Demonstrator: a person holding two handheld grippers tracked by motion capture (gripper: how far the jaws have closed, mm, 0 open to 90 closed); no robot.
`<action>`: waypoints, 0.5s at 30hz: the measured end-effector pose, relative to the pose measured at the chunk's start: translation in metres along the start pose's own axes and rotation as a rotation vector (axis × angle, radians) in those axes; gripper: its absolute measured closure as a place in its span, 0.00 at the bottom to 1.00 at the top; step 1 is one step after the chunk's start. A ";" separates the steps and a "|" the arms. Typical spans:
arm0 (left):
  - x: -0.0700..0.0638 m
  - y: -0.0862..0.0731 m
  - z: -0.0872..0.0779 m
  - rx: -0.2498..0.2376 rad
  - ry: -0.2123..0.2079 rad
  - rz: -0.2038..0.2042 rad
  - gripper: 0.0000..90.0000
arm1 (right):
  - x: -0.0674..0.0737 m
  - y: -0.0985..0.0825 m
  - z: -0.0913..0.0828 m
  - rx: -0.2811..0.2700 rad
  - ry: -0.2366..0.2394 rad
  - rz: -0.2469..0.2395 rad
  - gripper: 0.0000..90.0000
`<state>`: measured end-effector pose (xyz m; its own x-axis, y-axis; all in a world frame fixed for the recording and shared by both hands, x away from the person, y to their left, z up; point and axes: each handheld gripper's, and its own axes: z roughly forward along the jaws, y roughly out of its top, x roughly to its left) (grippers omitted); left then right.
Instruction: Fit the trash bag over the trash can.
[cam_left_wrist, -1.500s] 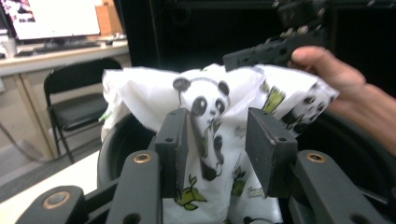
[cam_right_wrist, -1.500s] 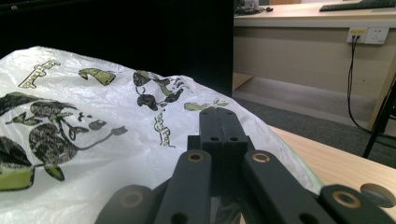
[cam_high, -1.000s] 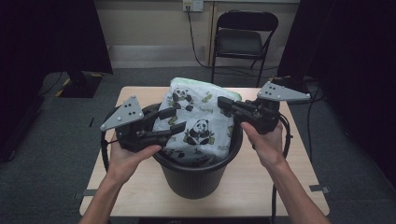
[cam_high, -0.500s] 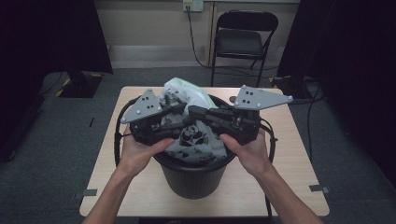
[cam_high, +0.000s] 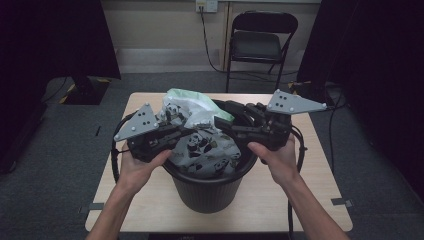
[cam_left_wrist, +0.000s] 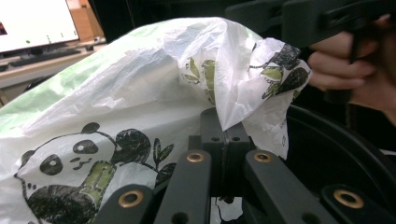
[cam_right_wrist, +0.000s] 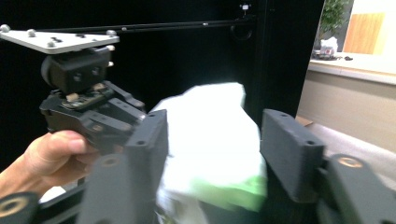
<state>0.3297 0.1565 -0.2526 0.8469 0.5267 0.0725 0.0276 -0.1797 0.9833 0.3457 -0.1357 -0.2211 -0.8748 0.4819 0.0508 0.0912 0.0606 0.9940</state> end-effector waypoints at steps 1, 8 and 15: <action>0.000 0.000 -0.002 -0.005 -0.002 -0.001 1.00 | -0.004 -0.001 0.000 0.004 0.009 0.007 0.42; 0.001 0.003 0.006 0.013 0.002 0.002 1.00 | -0.005 -0.009 0.011 0.044 0.154 0.026 0.72; 0.005 0.008 0.020 0.055 0.004 0.006 0.96 | 0.004 -0.001 0.008 0.022 0.217 0.015 0.98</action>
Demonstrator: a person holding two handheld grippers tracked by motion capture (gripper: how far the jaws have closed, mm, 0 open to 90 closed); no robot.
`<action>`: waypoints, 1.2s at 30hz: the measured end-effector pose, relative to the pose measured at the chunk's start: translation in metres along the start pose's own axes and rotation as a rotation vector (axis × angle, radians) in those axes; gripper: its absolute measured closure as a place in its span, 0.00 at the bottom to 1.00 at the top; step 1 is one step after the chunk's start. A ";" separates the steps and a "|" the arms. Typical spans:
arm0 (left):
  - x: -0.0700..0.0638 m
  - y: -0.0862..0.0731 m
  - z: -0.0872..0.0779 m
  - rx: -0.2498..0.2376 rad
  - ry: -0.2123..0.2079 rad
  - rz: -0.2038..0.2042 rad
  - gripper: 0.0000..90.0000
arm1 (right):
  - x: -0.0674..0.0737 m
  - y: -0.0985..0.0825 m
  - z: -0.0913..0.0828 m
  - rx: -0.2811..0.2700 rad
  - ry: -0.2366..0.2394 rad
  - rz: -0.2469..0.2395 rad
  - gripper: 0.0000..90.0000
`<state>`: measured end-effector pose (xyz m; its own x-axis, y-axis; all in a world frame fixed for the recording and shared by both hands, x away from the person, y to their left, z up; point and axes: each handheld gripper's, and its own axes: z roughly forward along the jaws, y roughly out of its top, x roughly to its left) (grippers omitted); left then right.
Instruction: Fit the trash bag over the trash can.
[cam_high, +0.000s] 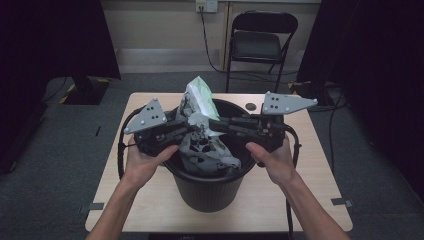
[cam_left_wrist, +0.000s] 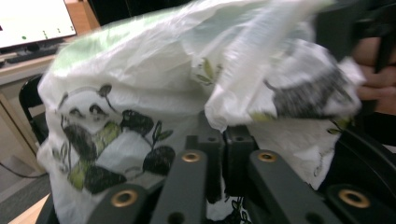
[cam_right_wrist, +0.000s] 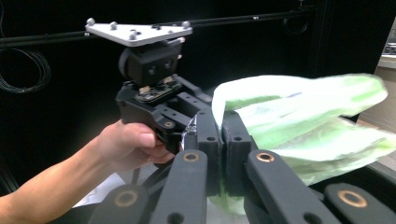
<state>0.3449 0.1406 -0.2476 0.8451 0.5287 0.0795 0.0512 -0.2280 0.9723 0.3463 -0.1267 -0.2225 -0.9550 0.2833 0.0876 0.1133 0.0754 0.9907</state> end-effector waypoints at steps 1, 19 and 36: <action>0.000 0.000 0.000 0.001 0.009 -0.005 0.91 | 0.001 0.000 0.001 0.004 -0.003 -0.003 0.98; -0.021 0.017 -0.005 -0.033 -0.052 -0.002 0.52 | 0.000 0.004 0.004 0.016 -0.089 -0.019 0.99; -0.016 0.006 -0.019 -0.038 -0.061 0.049 0.96 | 0.000 0.006 -0.005 -0.012 -0.063 -0.046 0.72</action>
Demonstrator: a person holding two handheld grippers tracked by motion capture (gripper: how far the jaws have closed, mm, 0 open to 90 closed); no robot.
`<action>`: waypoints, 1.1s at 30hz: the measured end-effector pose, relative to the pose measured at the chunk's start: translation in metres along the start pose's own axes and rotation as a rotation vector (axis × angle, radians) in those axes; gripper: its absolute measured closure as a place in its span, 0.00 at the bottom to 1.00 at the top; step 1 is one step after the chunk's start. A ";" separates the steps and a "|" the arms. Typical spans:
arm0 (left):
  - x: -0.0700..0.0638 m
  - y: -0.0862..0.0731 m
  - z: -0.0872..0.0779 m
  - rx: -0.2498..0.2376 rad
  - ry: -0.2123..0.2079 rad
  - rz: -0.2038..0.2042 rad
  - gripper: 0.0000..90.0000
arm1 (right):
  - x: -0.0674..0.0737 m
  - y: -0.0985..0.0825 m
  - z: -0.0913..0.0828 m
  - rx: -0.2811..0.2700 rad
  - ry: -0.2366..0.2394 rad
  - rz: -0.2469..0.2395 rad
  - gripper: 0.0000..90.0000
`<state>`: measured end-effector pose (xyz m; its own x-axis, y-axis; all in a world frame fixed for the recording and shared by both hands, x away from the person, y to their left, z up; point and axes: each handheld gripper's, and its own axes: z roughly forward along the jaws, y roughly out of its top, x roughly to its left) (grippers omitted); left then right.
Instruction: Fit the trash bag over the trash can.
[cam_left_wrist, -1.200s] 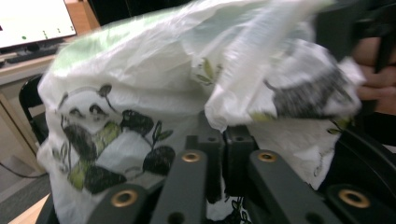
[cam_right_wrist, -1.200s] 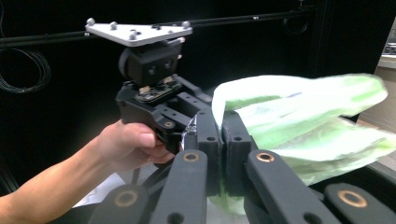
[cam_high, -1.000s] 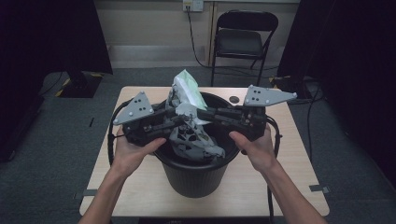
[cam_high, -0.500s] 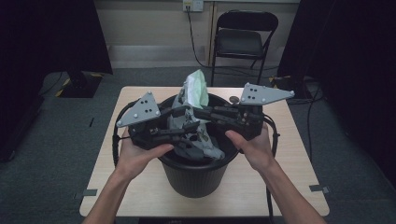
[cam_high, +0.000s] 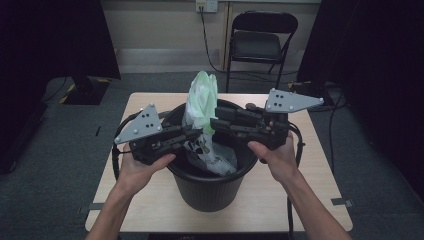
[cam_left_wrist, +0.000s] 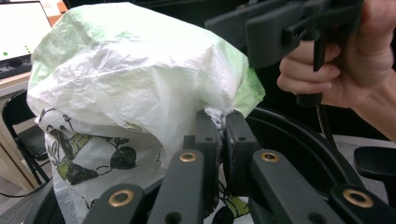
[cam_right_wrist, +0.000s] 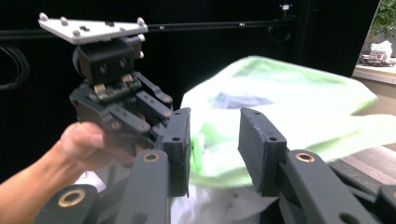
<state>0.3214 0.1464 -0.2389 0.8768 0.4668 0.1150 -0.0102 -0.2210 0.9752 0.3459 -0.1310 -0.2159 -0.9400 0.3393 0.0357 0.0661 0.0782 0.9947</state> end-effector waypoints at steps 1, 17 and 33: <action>0.000 0.000 0.000 -0.002 -0.002 -0.005 0.96 | 0.000 -0.001 0.000 0.008 0.001 -0.006 0.72; 0.004 -0.002 0.004 -0.002 -0.007 -0.017 0.96 | 0.003 -0.009 0.003 0.044 -0.029 -0.073 0.66; 0.000 -0.003 0.008 -0.010 -0.027 -0.006 0.91 | 0.001 -0.009 0.009 0.057 0.011 -0.038 0.99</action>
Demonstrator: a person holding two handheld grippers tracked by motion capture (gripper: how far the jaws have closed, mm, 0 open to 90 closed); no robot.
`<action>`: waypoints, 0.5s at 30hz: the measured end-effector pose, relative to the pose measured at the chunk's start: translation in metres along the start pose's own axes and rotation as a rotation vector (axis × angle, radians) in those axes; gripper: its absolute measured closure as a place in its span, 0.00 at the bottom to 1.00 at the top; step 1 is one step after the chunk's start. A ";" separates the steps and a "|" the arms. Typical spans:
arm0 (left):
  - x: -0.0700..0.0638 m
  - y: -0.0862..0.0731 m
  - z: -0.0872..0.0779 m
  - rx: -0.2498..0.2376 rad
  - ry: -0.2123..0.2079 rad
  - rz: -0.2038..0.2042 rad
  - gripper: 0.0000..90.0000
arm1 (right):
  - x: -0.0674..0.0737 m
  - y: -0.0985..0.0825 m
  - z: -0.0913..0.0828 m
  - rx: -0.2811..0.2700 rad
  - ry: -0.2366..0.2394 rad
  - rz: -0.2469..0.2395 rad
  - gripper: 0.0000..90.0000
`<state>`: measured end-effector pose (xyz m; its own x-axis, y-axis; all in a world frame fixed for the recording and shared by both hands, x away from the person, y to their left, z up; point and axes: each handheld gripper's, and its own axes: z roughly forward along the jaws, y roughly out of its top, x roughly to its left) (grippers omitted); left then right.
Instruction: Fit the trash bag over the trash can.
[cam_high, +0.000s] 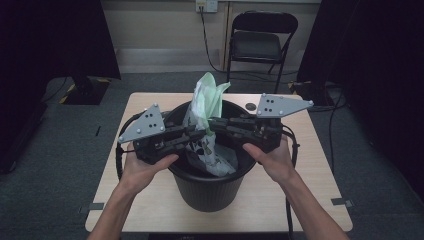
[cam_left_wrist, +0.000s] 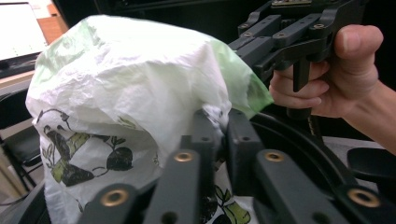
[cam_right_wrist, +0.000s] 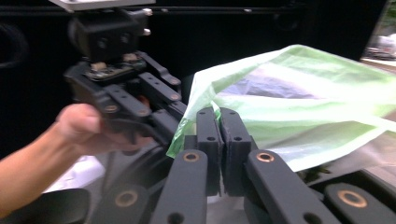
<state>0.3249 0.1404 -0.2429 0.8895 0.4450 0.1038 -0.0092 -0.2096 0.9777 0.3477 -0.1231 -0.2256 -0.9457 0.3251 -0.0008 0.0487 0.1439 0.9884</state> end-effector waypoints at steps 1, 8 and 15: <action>0.000 0.000 -0.001 -0.007 0.003 -0.009 0.88 | -0.001 -0.001 0.000 0.002 -0.023 -0.002 0.99; -0.002 0.011 -0.009 -0.047 0.011 -0.029 0.71 | -0.008 -0.005 -0.001 0.031 -0.101 0.008 0.99; 0.002 0.011 0.006 -0.056 -0.024 -0.109 0.51 | 0.002 -0.004 0.006 0.045 -0.059 -0.030 0.99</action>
<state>0.3292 0.1335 -0.2334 0.8971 0.4418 -0.0073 0.0634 -0.1122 0.9917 0.3476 -0.1172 -0.2301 -0.9265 0.3742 -0.0402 0.0365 0.1957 0.9800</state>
